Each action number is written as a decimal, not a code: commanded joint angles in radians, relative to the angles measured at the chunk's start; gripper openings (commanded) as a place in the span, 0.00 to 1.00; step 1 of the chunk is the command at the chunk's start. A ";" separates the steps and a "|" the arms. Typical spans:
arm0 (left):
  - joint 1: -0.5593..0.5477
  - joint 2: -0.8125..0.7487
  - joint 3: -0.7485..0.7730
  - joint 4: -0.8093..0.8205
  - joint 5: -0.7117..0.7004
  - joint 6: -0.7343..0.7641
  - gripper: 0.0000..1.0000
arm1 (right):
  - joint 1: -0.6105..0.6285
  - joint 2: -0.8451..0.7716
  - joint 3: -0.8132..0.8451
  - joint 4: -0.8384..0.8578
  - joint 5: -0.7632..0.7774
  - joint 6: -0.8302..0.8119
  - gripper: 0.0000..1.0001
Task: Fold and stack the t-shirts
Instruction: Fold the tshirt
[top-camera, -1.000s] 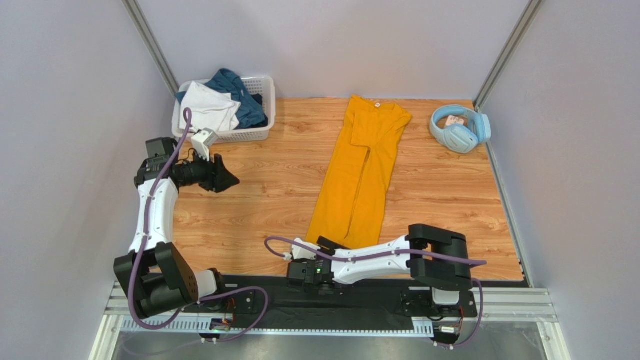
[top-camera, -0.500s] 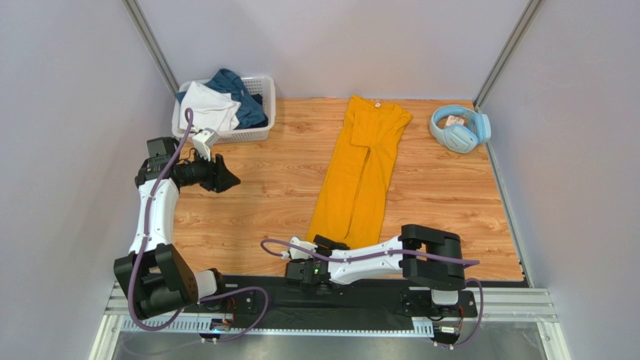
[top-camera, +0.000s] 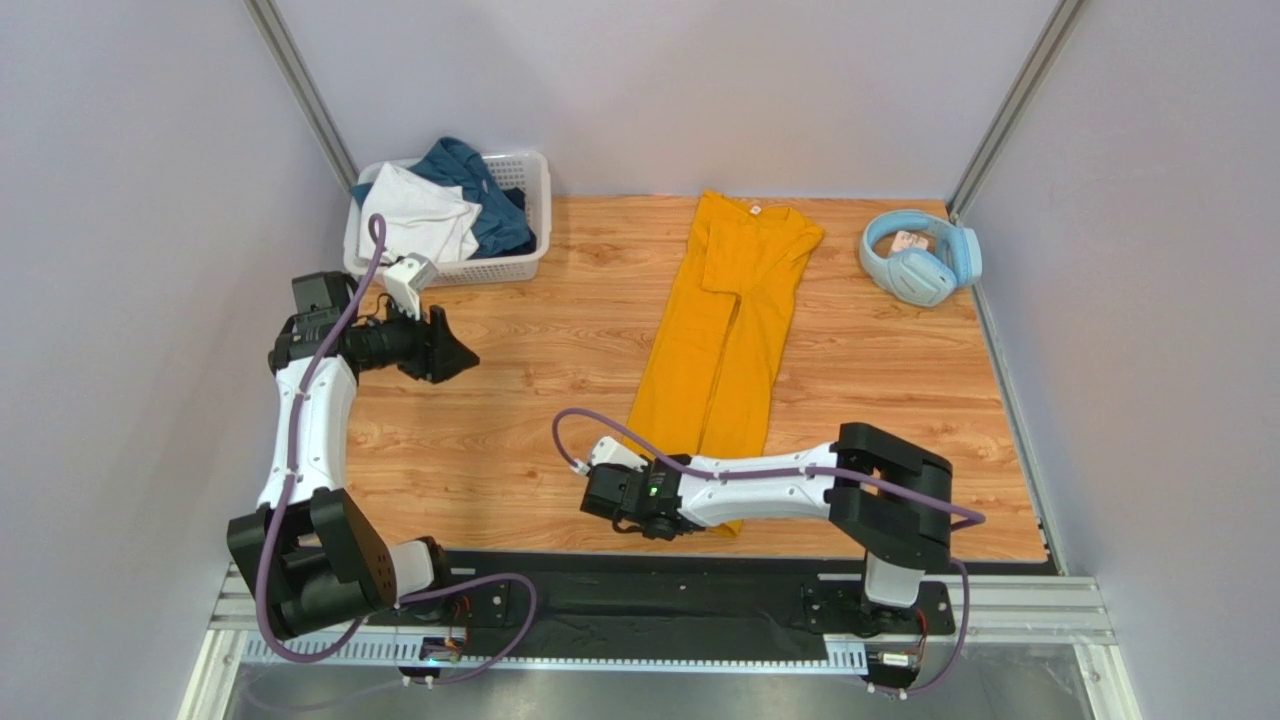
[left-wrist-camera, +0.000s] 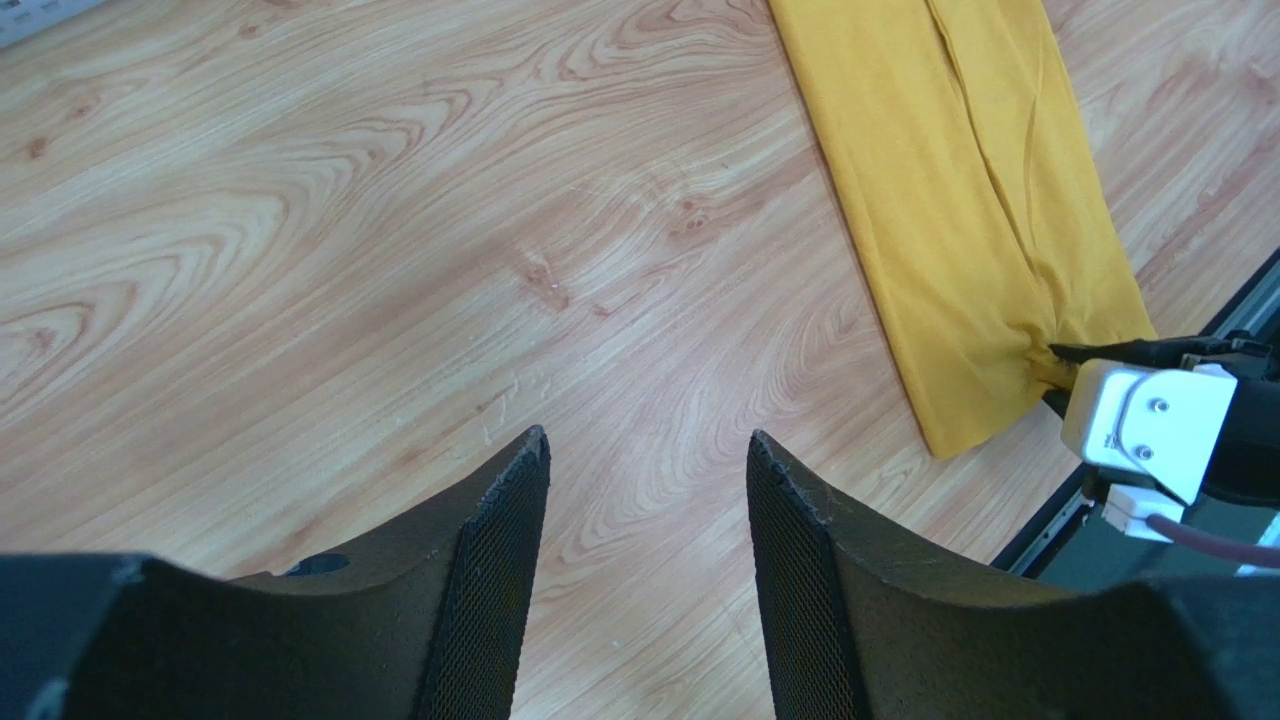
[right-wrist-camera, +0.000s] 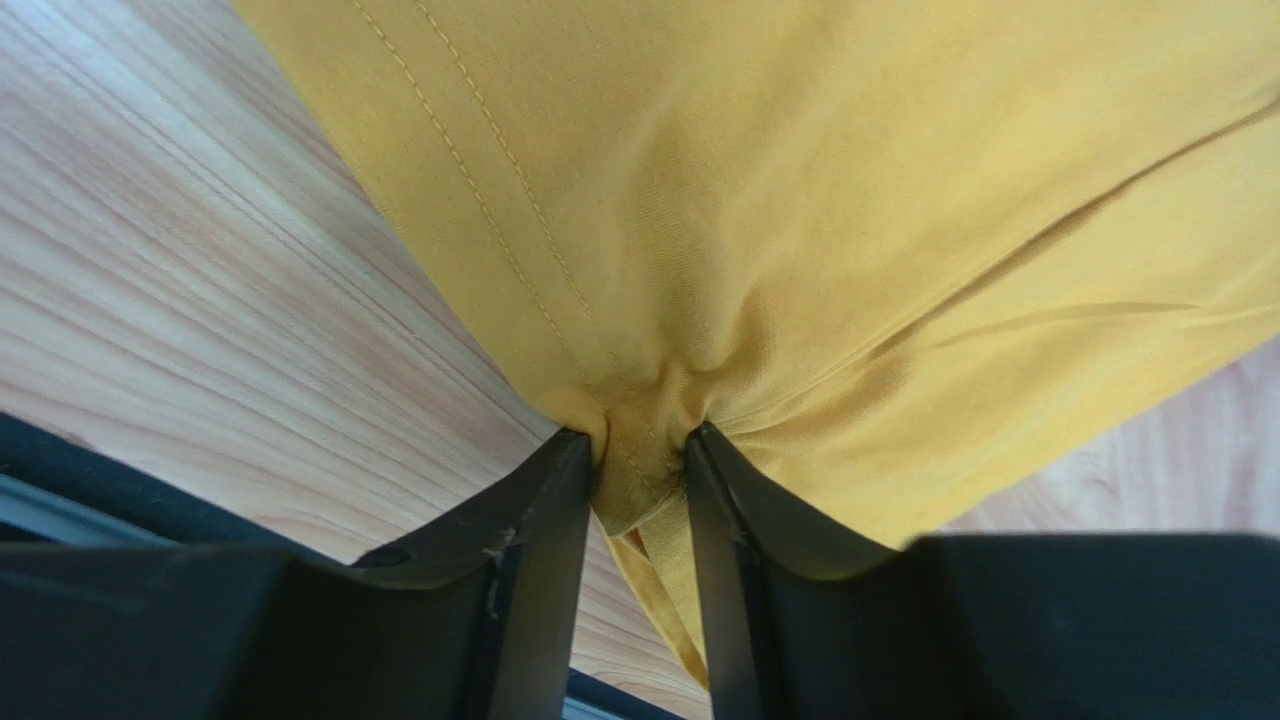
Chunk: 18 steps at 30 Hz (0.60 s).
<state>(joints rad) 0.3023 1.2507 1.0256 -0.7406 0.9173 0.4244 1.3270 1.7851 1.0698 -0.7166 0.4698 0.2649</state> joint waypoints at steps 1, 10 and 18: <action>-0.003 -0.008 0.048 0.004 0.014 0.002 0.58 | -0.029 0.028 -0.045 0.117 -0.214 0.034 0.34; -0.003 -0.013 0.042 0.004 0.014 0.005 0.58 | -0.058 0.066 -0.027 0.117 -0.332 0.039 0.00; -0.005 -0.030 0.037 -0.009 0.028 0.016 0.58 | -0.071 0.030 0.008 0.042 -0.385 0.053 0.00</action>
<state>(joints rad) 0.3023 1.2507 1.0306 -0.7410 0.9142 0.4248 1.2472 1.7725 1.0866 -0.7128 0.2836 0.2607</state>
